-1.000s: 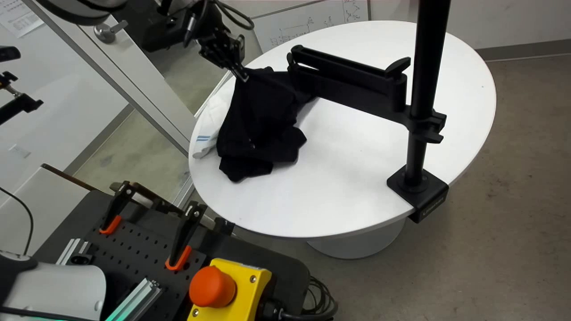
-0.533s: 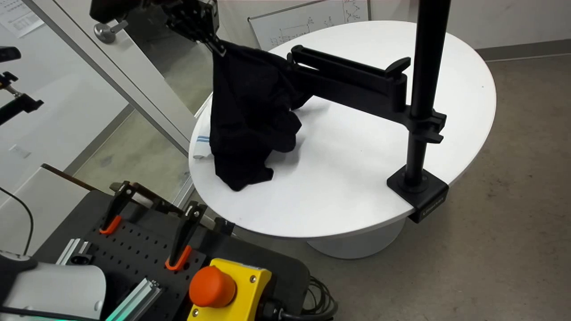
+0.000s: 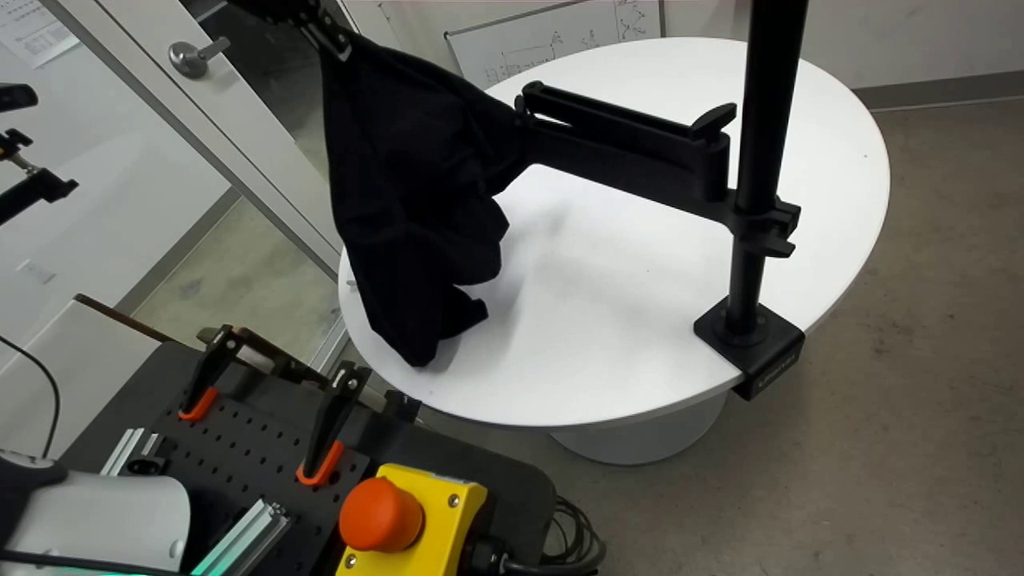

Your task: Hang and unhang the white cloth from the stand then hang up the black cloth

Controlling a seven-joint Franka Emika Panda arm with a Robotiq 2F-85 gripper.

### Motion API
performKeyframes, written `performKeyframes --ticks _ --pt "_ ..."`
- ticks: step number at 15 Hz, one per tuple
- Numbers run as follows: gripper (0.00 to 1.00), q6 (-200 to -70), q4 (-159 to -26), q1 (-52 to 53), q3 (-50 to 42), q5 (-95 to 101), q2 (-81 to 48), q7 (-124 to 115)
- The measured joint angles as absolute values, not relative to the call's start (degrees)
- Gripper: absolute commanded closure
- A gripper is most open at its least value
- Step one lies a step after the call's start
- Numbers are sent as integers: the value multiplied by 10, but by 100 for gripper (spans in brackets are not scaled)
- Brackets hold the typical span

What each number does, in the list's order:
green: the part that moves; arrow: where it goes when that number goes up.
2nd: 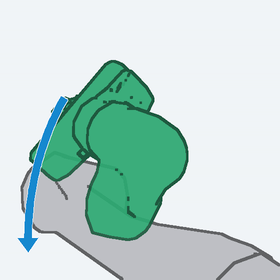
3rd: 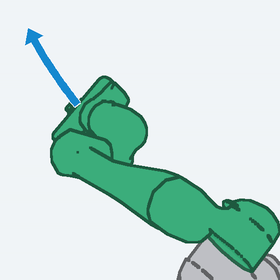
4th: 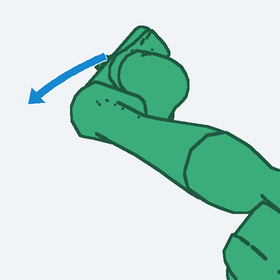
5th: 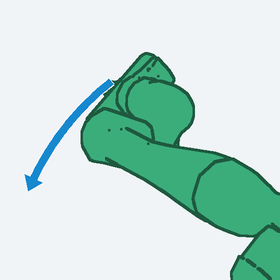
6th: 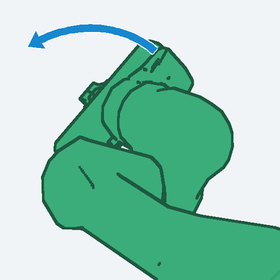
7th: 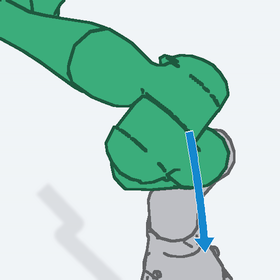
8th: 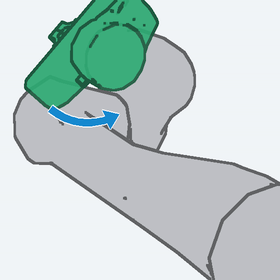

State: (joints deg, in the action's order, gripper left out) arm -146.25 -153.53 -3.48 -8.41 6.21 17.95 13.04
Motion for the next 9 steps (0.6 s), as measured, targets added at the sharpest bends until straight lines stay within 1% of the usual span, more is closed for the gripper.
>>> performKeyframes --ticks 5,9 --pt "99 -1401 -1525 -88 -103 83 262 138" --pt "99 -1388 -1514 -122 -113 95 314 138"
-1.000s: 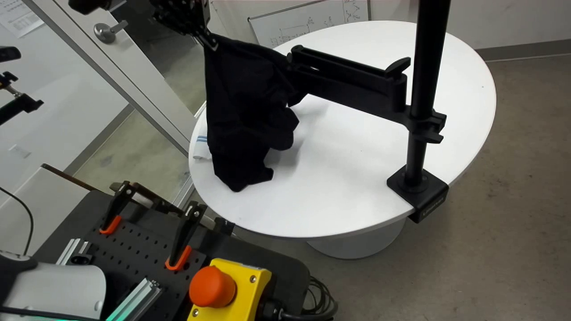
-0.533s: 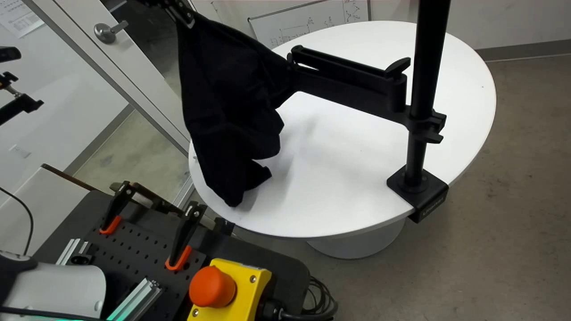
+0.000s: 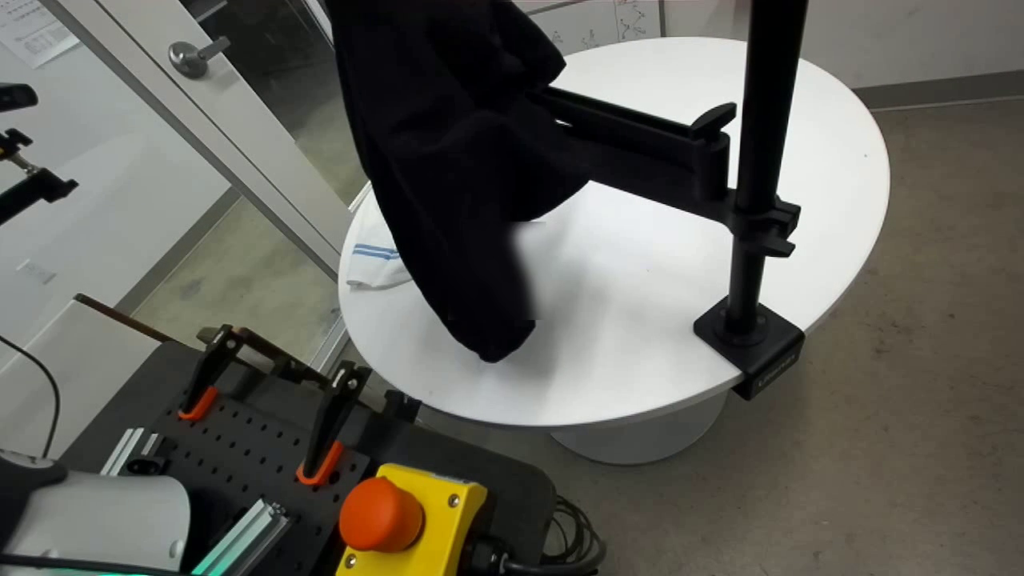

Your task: Hang and unhang the white cloth from the stand then hang up the black cloth

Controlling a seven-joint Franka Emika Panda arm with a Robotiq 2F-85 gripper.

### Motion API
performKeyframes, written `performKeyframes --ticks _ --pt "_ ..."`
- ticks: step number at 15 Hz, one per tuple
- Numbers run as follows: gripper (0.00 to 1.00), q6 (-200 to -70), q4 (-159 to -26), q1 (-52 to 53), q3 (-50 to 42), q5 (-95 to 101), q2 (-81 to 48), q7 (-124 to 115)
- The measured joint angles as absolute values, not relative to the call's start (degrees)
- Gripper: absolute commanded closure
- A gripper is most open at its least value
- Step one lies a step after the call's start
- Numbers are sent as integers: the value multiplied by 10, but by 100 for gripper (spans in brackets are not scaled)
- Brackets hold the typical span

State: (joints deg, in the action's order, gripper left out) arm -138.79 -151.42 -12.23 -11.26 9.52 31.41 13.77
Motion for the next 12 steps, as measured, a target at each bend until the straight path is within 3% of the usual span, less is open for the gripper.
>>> performKeyframes --ticks 6,12 --pt "99 -1355 -1460 -156 -143 94 331 130" --pt "99 -1312 -1375 -161 -150 93 253 90"
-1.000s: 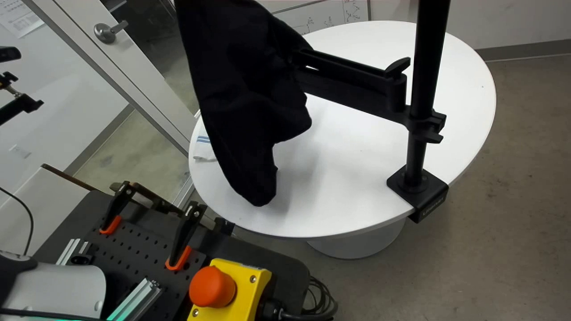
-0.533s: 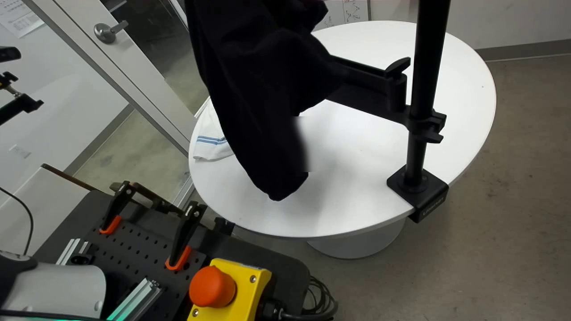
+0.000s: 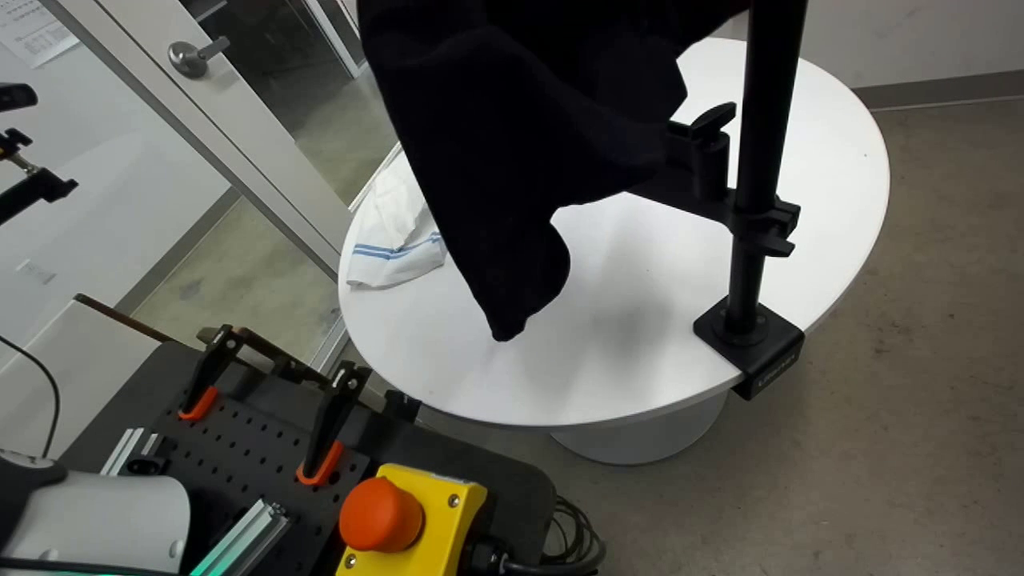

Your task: Hang and unhang the white cloth from the stand then hang up the black cloth

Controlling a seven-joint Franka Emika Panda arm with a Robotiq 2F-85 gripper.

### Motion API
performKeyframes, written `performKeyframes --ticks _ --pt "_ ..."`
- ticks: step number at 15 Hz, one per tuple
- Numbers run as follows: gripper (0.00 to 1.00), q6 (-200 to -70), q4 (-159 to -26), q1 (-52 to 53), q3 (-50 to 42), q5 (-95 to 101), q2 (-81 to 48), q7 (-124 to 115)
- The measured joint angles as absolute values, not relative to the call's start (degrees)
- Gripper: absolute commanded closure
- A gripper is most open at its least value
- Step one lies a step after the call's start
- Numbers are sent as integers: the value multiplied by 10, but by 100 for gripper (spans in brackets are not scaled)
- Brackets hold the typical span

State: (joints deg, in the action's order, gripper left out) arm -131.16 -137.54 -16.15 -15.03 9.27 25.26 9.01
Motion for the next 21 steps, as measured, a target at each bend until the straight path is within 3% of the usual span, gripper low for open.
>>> performKeyframes --ticks 20,21 --pt "99 -1221 -1114 -153 -140 66 -76 -58" --pt "72 -1216 -1102 -154 -141 63 -87 -64"
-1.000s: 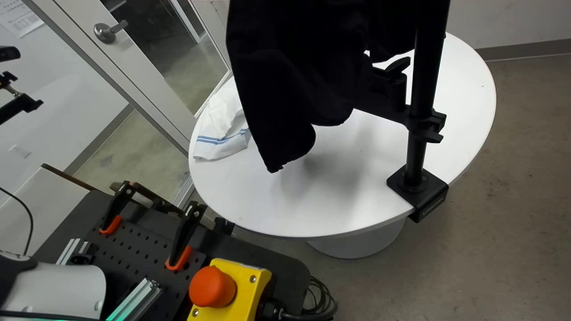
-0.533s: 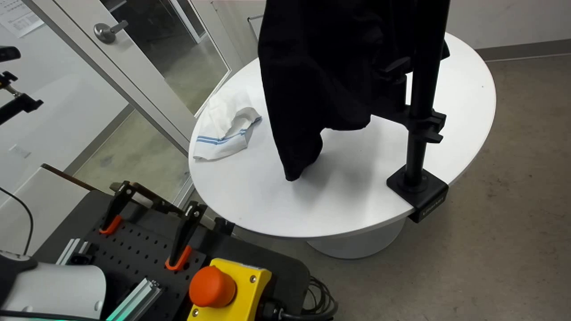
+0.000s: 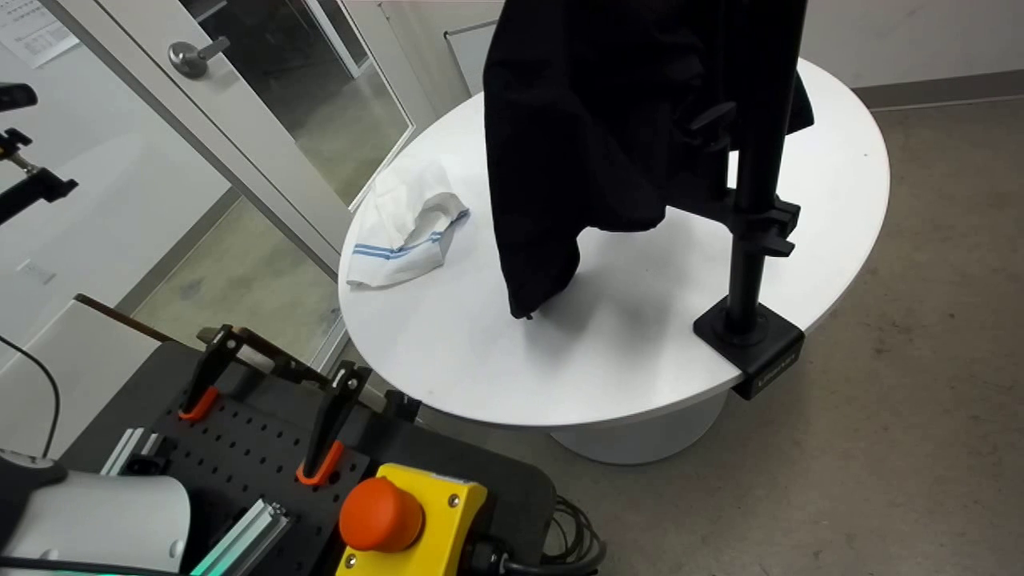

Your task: Hang and unhang the white cloth from the stand then hang up the black cloth

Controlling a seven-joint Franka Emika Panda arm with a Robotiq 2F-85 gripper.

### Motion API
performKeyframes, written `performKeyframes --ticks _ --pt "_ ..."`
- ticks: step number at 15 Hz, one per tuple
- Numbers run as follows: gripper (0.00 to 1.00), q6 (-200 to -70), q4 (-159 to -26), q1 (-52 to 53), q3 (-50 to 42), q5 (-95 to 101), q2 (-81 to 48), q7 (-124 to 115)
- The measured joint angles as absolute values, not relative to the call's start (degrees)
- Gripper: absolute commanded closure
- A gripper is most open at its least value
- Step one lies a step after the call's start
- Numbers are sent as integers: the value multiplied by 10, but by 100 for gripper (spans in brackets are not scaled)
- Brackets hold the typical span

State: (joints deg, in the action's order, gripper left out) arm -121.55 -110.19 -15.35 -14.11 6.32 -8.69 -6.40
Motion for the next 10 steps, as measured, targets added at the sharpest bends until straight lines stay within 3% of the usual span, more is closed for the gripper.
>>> performKeyframes --ticks 2,10 --pt "66 -1202 -1078 -154 -144 61 -108 -81" --pt "8 -1175 -1010 -154 -149 61 -165 -134"
